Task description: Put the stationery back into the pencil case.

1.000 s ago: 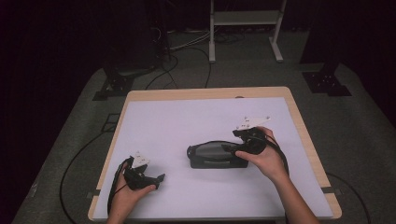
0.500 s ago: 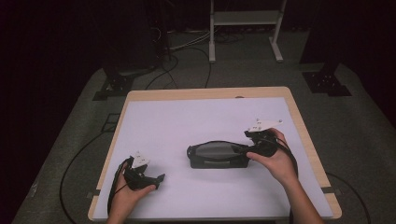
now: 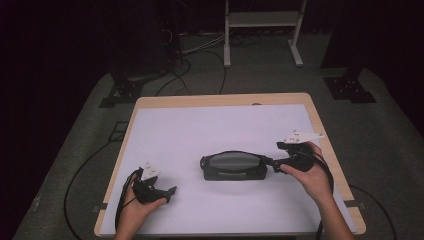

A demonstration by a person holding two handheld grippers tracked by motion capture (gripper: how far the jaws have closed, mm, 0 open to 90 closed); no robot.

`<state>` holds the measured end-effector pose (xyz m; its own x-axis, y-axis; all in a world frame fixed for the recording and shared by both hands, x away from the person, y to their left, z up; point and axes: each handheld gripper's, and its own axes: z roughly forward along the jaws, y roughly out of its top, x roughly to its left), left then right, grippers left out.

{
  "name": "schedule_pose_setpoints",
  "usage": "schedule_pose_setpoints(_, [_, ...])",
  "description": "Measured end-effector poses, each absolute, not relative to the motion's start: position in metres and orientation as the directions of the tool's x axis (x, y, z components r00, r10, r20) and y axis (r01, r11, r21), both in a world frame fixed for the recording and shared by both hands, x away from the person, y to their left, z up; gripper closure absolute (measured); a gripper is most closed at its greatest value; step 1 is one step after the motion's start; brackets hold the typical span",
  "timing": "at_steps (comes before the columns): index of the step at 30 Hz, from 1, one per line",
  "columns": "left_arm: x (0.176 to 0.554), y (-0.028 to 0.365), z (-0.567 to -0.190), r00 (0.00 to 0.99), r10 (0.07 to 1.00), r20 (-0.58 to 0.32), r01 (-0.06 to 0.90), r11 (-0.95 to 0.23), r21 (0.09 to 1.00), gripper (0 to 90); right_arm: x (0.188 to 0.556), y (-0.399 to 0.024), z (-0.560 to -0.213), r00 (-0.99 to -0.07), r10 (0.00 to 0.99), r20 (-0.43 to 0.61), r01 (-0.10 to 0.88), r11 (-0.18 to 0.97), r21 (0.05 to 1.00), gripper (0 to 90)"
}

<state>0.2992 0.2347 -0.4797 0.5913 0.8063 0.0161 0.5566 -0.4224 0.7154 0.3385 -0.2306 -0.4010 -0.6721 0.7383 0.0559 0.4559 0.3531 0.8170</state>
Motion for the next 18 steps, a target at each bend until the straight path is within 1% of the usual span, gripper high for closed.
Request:
schedule_pose_setpoints(11, [0.299,0.235,-0.48,0.591,0.806,0.015,0.556,-0.422,0.716,4.0,0.329,-0.253,-0.413,-0.639,0.767,0.063,0.474,0.328,0.817,20.2])
schedule_pose_setpoints(18, [0.299,0.235,-0.48,0.591,0.806,0.016,0.556,-0.422,0.716,4.0,0.326,-0.265,-0.424,-0.611,0.789,0.067,0.506,0.324,0.799,20.3])
